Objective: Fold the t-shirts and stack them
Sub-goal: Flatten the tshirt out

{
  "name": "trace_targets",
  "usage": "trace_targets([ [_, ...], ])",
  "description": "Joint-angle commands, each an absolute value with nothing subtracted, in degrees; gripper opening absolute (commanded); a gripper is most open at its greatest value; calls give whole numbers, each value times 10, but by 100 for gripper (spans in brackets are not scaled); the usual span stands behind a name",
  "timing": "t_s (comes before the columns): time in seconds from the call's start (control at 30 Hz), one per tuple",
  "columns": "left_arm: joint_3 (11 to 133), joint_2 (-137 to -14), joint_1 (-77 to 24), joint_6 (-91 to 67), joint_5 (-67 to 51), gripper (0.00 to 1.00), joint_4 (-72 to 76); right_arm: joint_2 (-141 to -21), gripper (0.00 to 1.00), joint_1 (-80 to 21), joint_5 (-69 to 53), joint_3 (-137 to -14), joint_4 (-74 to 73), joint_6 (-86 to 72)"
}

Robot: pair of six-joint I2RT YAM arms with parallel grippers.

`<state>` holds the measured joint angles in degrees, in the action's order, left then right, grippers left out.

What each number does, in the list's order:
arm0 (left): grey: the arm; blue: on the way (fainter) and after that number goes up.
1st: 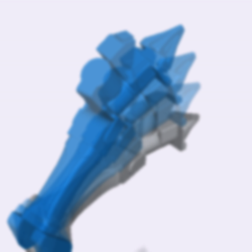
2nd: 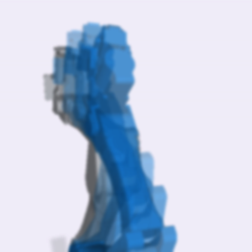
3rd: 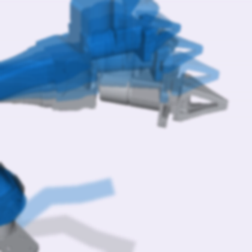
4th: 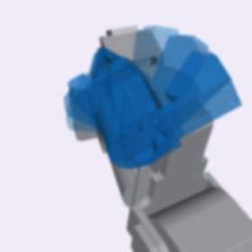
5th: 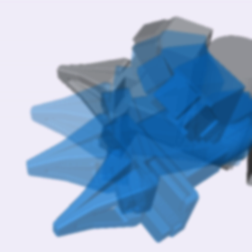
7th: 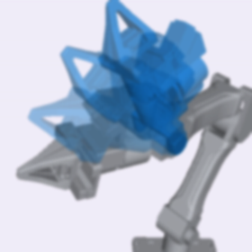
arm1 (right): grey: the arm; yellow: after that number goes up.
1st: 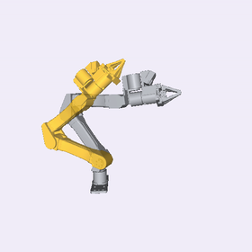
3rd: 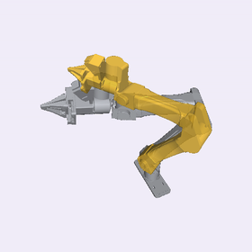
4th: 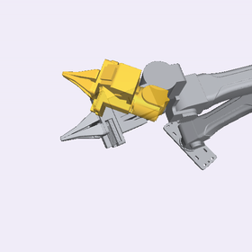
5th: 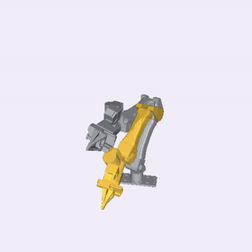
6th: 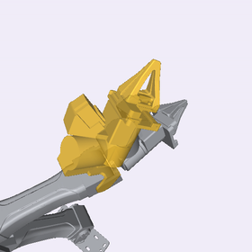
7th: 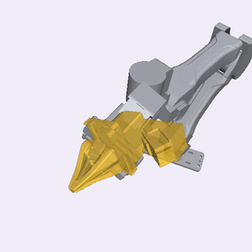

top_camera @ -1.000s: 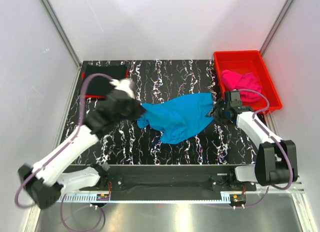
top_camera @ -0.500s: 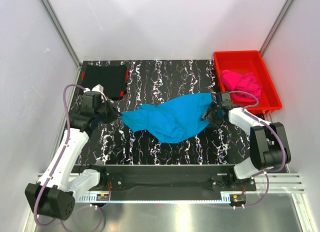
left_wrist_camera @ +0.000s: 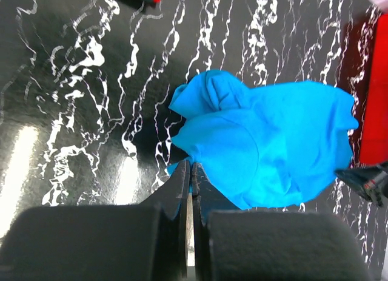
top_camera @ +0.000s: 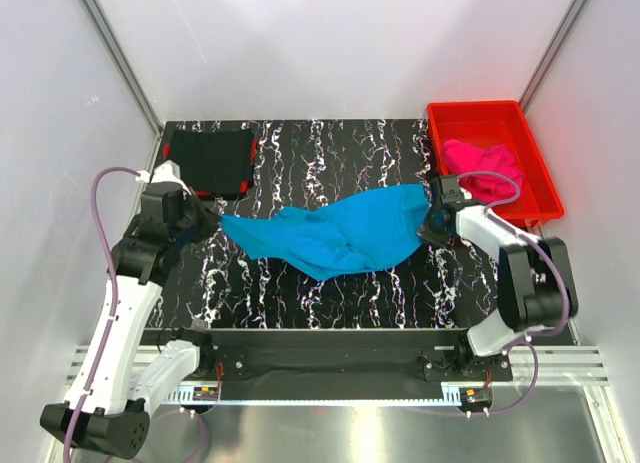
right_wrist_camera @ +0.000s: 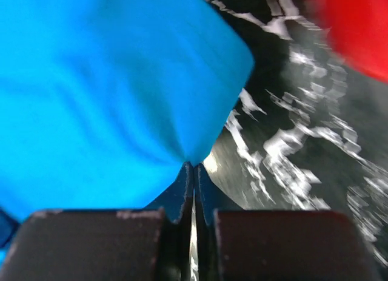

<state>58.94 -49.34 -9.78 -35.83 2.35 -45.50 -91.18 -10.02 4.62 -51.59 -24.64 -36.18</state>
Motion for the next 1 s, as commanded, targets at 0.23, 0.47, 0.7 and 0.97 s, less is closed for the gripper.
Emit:
trace_targets([
  [0.23,657,-472,-94,-330,70,0,-511,-653,0,-102,106,-613,-463,-333],
  [0.47,627,-497,-93,-313,91,0,-505,-696,0,-102,37,-658,-426,-343],
  [0.7,604,-499,-80,-307,135,0,-501,-956,0,-129,-73,-799,-308,-288],
  [0.97,601,-498,-65,-288,197,0,-511,-1234,0,-137,-100,-1075,-328,-200],
])
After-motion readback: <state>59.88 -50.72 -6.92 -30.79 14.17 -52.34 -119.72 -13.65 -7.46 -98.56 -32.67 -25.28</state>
